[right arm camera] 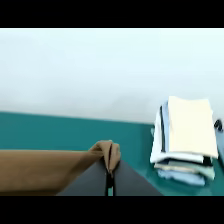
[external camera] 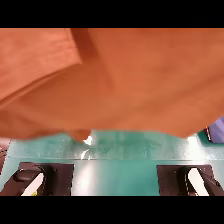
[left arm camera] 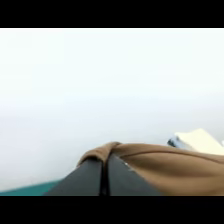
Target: Fold the shirts.
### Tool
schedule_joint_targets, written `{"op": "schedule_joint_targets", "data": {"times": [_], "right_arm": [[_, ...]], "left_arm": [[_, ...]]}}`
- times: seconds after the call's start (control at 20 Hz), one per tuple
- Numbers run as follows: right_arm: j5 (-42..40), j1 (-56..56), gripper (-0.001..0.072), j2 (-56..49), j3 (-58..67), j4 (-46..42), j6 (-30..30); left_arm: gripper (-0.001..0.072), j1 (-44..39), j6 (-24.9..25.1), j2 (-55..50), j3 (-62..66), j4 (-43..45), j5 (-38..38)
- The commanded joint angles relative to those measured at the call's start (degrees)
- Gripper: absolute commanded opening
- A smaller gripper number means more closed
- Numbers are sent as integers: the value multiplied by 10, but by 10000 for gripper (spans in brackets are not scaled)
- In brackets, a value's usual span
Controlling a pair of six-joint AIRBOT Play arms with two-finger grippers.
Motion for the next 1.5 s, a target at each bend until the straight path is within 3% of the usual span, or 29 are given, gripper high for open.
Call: {"op": "schedule_joint_targets", "data": {"times": [0.0,0.2,0.4,0.5,0.75,0.9,1.0,1.25,1.45], "right_arm": [[81,-3,14,-77,44,1,28],[96,72,14,-170,-46,-21,28],[104,179,14,-275,-147,-153,45],[91,210,14,-334,-180,-170,49],[16,228,14,-470,-175,-160,54],[-8,228,14,-526,-120,-146,54],[-14,228,14,-540,-92,-144,53],[0,228,14,-482,-186,-169,46],[-49,228,15,-421,-340,-162,46]], "left_arm": [[23,0,-2,-30,-59,21,-52],[24,0,3,-118,-196,16,-74],[24,0,26,-243,-293,16,-69],[25,0,34,-319,-306,18,-54],[25,0,40,-454,-306,18,84],[25,0,40,-477,-305,18,171],[25,0,42,-477,-304,18,188],[23,0,42,-476,-312,37,-10],[24,0,42,-476,-386,38,-38]]}}
